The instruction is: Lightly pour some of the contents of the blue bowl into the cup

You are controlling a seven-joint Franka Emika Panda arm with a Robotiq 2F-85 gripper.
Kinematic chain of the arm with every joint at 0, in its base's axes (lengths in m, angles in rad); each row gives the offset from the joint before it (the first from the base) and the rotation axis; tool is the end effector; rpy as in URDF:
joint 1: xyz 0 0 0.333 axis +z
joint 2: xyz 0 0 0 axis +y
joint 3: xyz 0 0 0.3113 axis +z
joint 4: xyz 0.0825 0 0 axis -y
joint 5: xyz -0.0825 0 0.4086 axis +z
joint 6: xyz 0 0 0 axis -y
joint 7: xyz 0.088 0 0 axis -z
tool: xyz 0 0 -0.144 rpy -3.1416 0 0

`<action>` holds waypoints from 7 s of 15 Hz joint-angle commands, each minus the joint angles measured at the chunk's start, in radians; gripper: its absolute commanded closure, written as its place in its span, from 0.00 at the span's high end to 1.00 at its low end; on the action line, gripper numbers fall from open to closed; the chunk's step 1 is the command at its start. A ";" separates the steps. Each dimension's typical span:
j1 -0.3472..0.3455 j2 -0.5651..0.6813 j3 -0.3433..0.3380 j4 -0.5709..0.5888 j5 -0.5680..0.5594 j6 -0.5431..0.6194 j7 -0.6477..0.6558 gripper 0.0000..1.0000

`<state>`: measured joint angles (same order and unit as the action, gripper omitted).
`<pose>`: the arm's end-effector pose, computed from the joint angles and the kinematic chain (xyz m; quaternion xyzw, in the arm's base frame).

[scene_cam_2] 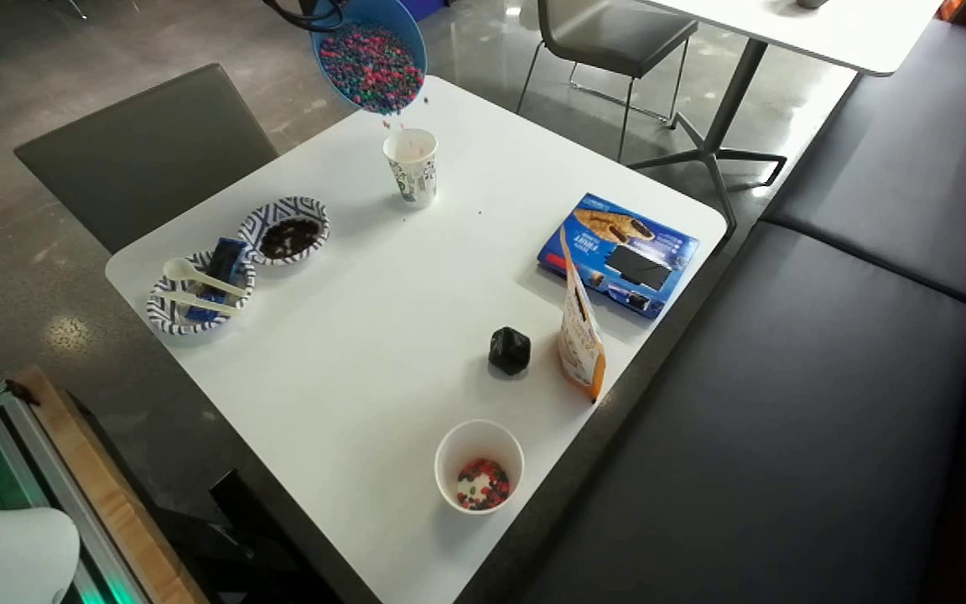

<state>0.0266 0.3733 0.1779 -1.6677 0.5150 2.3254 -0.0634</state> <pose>0.7023 0.1564 0.3780 -0.9611 0.0279 -0.1191 0.2478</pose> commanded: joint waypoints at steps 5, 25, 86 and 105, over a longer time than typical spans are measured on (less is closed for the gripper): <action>-0.032 -0.032 0.010 -0.002 0.076 -0.051 -0.030 0.01; -0.017 -0.036 -0.013 -0.008 0.039 -0.073 0.001 0.01; 0.506 0.735 -0.238 0.878 -0.993 -0.350 0.321 0.05; 0.403 0.822 -0.244 0.998 -0.998 -0.332 0.105 0.01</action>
<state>0.4389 1.1506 -0.0665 -0.7444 -0.4791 1.9807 0.0850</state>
